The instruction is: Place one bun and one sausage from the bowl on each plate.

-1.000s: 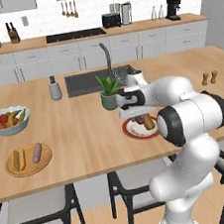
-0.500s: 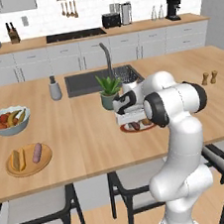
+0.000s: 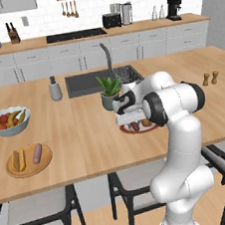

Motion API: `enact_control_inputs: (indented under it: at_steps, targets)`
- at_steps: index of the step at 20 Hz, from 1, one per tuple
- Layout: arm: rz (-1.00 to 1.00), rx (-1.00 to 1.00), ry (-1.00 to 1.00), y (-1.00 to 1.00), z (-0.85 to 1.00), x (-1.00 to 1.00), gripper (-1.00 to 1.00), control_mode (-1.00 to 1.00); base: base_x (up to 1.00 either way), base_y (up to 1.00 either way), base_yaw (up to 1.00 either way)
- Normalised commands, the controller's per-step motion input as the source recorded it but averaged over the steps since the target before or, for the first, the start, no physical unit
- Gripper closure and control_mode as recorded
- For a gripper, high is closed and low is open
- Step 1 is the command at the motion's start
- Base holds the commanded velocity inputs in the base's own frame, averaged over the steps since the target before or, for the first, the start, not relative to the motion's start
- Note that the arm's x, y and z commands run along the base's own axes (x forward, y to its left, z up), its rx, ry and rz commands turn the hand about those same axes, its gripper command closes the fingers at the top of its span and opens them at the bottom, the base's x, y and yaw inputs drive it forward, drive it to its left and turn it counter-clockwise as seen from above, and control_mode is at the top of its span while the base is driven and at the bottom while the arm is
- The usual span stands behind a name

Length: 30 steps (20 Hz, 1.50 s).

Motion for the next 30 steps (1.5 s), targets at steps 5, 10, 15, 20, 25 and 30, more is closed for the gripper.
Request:
enact_control_inputs:
  at_steps: [5, 10, 15, 20, 25, 30]
  targets:
    - [0.0, 0.0, 0.0, 0.0, 0.0, -0.01, -1.0, -1.0, 0.0, 0.0, 0.0]
    - [0.0, 0.0, -0.01, 0.0, 0.1, -0.21, -1.0, -1.0, 0.0, 0.0, 0.0]
    - [-0.02, -0.01, -0.04, 0.01, 0.39, -0.59, -1.0, -1.0, 0.0, 0.0, 0.0]
    - [0.0, -0.01, -0.07, 0.0, 0.46, -0.99, -1.0, -1.0, 0.0, 0.0, 0.0]
    - [0.0, 0.0, -0.01, -0.23, 0.64, -0.98, -1.0, -1.0, 0.0, 0.0, 0.0]
    - [0.0, 0.0, 0.0, -0.1, 0.72, -0.86, -1.0, -1.0, 0.0, 0.0, 0.0]
